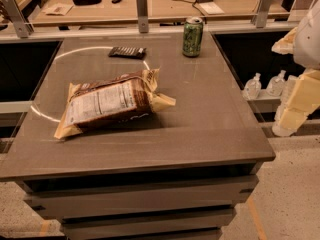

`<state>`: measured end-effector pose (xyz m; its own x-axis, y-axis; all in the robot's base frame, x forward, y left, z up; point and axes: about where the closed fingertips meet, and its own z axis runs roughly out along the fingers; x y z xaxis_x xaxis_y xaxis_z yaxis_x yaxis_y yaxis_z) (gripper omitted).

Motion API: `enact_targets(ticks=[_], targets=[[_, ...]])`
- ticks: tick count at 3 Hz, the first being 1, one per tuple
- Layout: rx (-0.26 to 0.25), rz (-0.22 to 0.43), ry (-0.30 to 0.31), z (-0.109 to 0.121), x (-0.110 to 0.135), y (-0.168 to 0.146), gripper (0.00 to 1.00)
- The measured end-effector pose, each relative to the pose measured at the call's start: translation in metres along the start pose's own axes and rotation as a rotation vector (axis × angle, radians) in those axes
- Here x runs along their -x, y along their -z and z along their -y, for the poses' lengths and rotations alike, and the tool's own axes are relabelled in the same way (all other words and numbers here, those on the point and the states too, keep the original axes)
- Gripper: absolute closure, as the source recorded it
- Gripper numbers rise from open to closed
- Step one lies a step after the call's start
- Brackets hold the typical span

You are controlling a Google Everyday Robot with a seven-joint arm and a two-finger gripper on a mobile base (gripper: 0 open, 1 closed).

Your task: Knock green can over

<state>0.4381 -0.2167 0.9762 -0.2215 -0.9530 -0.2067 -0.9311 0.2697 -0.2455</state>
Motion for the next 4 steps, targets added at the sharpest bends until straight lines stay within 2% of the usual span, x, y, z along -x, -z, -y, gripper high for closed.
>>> enact_targets(ticks=[1, 2, 3, 4], targets=[[0.0, 0.0, 0.0, 0.0, 0.0, 0.0, 0.0], [-0.003, 0.076, 0.01, 0.003, 0.001, 0.004, 0.0], [-0.016, 0.246, 0.008, 0.019, -0.013, -0.002, 0.0], [0.024, 0.446, -0.007, 0.03, -0.03, -0.024, 0.0]])
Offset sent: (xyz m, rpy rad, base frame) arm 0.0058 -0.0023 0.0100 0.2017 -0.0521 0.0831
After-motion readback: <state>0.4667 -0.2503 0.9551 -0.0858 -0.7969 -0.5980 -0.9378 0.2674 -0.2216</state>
